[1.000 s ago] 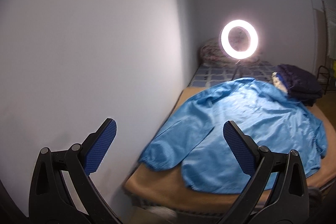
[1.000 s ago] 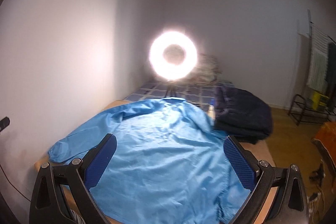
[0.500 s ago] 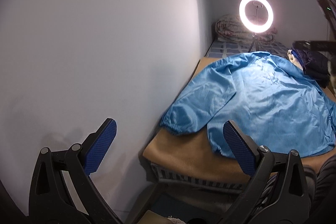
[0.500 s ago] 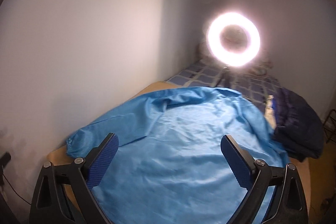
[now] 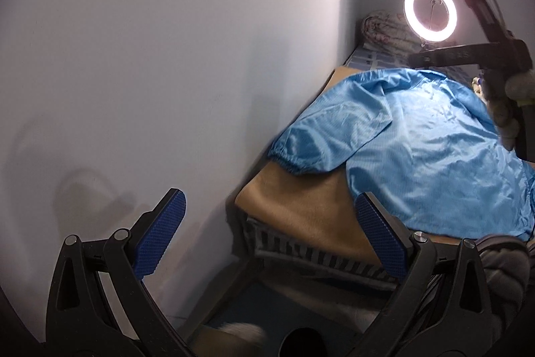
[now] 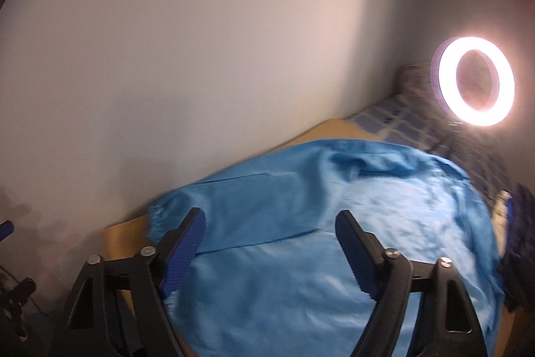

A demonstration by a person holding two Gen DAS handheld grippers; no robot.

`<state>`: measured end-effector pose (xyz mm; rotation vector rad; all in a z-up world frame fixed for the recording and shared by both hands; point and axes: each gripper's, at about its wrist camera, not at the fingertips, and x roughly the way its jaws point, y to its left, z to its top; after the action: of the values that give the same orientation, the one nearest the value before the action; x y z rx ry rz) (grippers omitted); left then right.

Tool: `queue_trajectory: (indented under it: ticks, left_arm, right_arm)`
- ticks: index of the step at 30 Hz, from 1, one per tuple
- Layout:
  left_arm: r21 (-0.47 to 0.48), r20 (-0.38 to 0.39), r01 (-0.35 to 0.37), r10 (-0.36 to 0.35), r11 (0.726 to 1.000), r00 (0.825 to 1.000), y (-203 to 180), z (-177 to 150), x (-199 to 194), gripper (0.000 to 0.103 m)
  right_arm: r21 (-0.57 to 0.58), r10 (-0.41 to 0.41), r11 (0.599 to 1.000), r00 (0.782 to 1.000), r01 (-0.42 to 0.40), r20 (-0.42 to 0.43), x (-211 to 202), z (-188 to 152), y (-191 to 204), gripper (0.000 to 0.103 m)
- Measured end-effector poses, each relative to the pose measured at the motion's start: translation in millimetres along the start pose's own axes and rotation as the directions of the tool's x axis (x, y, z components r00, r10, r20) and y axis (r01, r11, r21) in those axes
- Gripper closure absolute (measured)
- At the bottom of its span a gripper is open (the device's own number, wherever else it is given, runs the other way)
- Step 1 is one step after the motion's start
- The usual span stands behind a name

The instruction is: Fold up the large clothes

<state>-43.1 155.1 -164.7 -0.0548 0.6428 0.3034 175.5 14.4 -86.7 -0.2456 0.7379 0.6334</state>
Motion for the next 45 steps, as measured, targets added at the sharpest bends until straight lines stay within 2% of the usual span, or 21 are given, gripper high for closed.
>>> queue_trajectory:
  ticks: [3, 6, 9, 12, 14, 16, 20, 23, 25, 26, 27, 30, 33, 37, 42, 44, 45]
  left_arm:
    - [-0.011, -0.014, -0.005, 0.005, 1.000, 1.000, 4.7, -5.4, 2.6, 0.000]
    - [-0.026, -0.028, -0.014, 0.013, 1.000, 1.000, 9.3, -9.5, 6.2, 0.000]
    - [-0.043, -0.045, -0.008, 0.006, 0.999, 0.999, 15.1, -12.3, 9.6, 0.000]
    - [-0.043, -0.052, -0.013, 0.011, 0.999, 0.999, 18.2, -14.8, 11.1, 0.000]
    - [-0.041, -0.055, -0.017, 0.015, 0.999, 0.998, 19.8, -16.4, 11.8, 0.002]
    - [-0.043, -0.063, -0.015, 0.012, 0.999, 0.998, 20.8, -17.5, 13.3, 0.002]
    - [-0.045, -0.074, -0.018, 0.014, 0.999, 0.997, 25.4, -19.3, 16.5, 0.002]
    - [-0.047, -0.076, -0.021, 0.017, 0.999, 0.997, 28.0, -19.4, 17.4, 0.002]
    - [-0.048, -0.076, -0.025, 0.021, 0.999, 0.997, 29.1, -18.7, 18.5, 0.002]
    - [-0.050, -0.078, -0.025, 0.021, 0.998, 0.997, 30.0, -18.0, 18.9, 0.002]
    - [-0.052, -0.080, -0.026, 0.022, 0.998, 0.997, 30.2, -17.4, 19.5, 0.002]
    - [-0.057, -0.077, -0.032, 0.028, 0.998, 0.997, 29.7, -14.4, 21.3, 0.002]
    - [-0.060, -0.063, -0.039, 0.036, 0.997, 0.997, 29.2, -9.8, 21.8, 0.002]
    - [-0.060, -0.042, -0.011, 0.009, 0.998, 0.999, 24.8, -1.4, 23.5, 0.002]
    - [-0.041, -0.020, 0.074, -0.075, 0.996, 0.997, 8.0, 10.2, 31.0, 0.003]
    - [-0.042, -0.026, 0.124, -0.126, 0.991, 0.992, -0.9, 17.7, 39.2, 0.015]
    - [-0.048, -0.035, 0.154, -0.156, 0.987, 0.987, -5.0, 21.5, 44.3, 0.016]
  right_arm:
    - [-0.012, 0.086, 0.996, 0.995, -0.087, -0.044, 28.7, 1.1, 18.2, 0.024]
    - [-0.003, 0.193, 0.981, 0.976, -0.194, -0.097, 57.7, -2.2, 34.7, 0.024]
    - [-0.016, 0.285, 0.957, 0.946, -0.291, -0.156, 86.2, -8.1, 57.5, 0.030]
    - [-0.024, 0.362, 0.926, 0.904, -0.377, -0.225, 110.7, -17.4, 85.1, 0.037]
    - [-0.030, 0.394, 0.909, 0.880, -0.416, -0.265, 128.9, -24.7, 103.2, 0.037]
    - [-0.057, 0.405, 0.897, 0.865, -0.439, -0.296, 143.9, -32.5, 119.5, 0.037]
    - [-0.115, 0.386, 0.887, 0.853, -0.448, -0.351, 168.5, -49.6, 146.4, 0.037]
    - [-0.171, 0.340, 0.889, 0.861, -0.426, -0.379, 181.4, -57.6, 160.3, 0.037]
    - [-0.201, 0.309, 0.891, 0.869, -0.406, -0.387, 189.7, -61.3, 166.1, 0.043]
    - [-0.216, 0.291, 0.893, 0.873, -0.394, -0.392, 194.0, -63.6, 168.9, 0.058]
    - [-0.224, 0.278, 0.894, 0.873, -0.387, -0.400, 197.2, -65.6, 170.2, 0.079]
    - [-0.199, 0.288, 0.897, 0.864, -0.394, -0.412, 202.4, -69.3, 169.4, 0.096]
    - [-0.174, 0.302, 0.905, 0.873, -0.389, -0.382, 189.5, -67.1, 158.7, 0.099]
    - [-0.181, 0.309, 0.905, 0.889, -0.384, -0.339, 154.9, -66.8, 134.9, 0.099]
    - [-0.174, 0.303, 0.912, 0.896, -0.372, -0.325, 108.6, -76.9, 88.7, 0.099]
    - [-0.172, 0.289, 0.918, 0.900, -0.358, -0.327, 95.3, -82.9, 72.4, 0.099]
    - [-0.169, 0.287, 0.920, 0.900, -0.355, -0.329, 84.6, -85.4, 68.5, 0.099]
